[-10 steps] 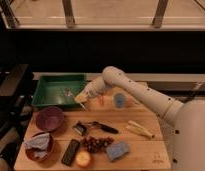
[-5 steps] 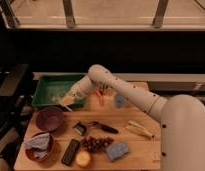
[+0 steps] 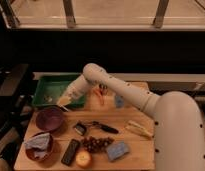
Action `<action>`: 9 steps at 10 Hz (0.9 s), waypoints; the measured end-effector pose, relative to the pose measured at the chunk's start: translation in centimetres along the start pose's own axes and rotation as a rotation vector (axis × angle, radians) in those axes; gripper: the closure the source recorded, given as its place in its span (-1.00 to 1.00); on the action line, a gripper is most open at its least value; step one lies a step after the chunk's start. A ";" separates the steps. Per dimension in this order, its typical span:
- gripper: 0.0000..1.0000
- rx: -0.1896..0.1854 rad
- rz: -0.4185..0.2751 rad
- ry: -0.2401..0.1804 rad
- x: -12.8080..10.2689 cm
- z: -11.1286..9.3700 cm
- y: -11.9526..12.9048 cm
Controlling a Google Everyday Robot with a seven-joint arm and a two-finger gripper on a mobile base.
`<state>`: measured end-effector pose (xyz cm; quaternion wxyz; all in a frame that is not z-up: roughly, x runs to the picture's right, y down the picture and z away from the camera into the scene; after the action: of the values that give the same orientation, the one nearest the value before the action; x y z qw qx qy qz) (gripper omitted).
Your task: Place fork in purple bowl
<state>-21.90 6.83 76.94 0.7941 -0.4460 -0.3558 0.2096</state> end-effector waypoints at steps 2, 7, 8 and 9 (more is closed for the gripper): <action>0.88 -0.025 -0.027 0.032 -1.3 2.6 0.2; -0.16 -0.086 0.002 0.076 -0.1 5.7 0.3; -0.35 -0.090 0.018 0.080 0.5 5.8 0.3; -0.50 -0.094 0.030 0.084 0.9 5.8 0.4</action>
<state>-25.69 10.87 79.02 0.7831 -0.4965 -0.3250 0.1858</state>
